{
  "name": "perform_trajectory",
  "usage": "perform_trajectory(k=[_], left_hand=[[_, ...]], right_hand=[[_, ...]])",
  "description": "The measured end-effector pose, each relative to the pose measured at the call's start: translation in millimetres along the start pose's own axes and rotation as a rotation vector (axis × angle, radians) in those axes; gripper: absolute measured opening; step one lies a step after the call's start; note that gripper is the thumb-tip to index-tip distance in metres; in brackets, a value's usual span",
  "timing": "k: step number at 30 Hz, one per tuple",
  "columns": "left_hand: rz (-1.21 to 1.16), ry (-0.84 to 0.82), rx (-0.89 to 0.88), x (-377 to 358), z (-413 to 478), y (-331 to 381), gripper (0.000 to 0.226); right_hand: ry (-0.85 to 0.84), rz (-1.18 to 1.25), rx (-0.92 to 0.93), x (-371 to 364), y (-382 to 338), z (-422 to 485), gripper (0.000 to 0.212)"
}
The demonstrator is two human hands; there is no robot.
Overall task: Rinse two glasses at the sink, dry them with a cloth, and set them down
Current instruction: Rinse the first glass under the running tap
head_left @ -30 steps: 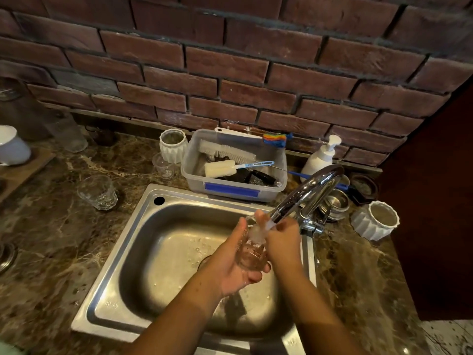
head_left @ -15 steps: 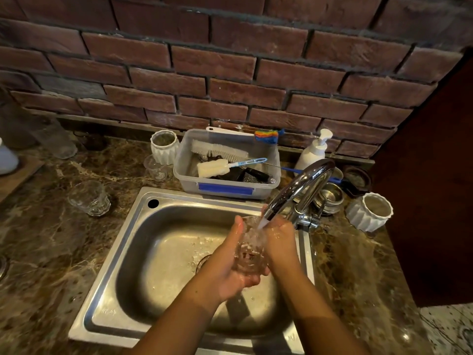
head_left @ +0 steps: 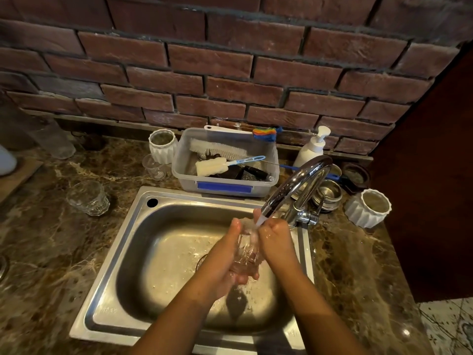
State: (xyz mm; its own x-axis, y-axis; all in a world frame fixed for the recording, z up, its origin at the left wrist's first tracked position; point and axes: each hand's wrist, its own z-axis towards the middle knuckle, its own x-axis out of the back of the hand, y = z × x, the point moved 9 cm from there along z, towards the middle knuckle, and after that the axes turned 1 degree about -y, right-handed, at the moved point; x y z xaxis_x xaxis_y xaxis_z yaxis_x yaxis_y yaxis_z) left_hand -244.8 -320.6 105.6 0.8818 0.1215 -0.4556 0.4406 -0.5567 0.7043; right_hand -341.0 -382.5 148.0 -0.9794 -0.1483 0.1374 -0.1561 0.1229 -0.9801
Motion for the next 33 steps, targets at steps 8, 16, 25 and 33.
perform_trajectory(k=[8,16,25,33], left_hand=[[-0.296,-0.135,0.107,-15.1,-1.1,-15.0,0.073],[0.198,0.209,-0.147,11.3,5.4,15.9,0.056],[0.325,0.281,-0.293,17.6,-0.6,39.0,0.038],[-0.441,0.330,0.206,18.8,-5.5,-21.8,0.046]], right_hand=[[-0.043,-0.130,0.040,-0.4,-23.8,4.1,0.050],[0.048,-0.060,-0.018,-2.9,-13.1,-3.3,0.046],[-0.254,-0.181,-0.053,-18.7,-16.7,0.1,0.054],[-0.241,-0.726,0.291,-38.1,-46.3,-30.0,0.033]])
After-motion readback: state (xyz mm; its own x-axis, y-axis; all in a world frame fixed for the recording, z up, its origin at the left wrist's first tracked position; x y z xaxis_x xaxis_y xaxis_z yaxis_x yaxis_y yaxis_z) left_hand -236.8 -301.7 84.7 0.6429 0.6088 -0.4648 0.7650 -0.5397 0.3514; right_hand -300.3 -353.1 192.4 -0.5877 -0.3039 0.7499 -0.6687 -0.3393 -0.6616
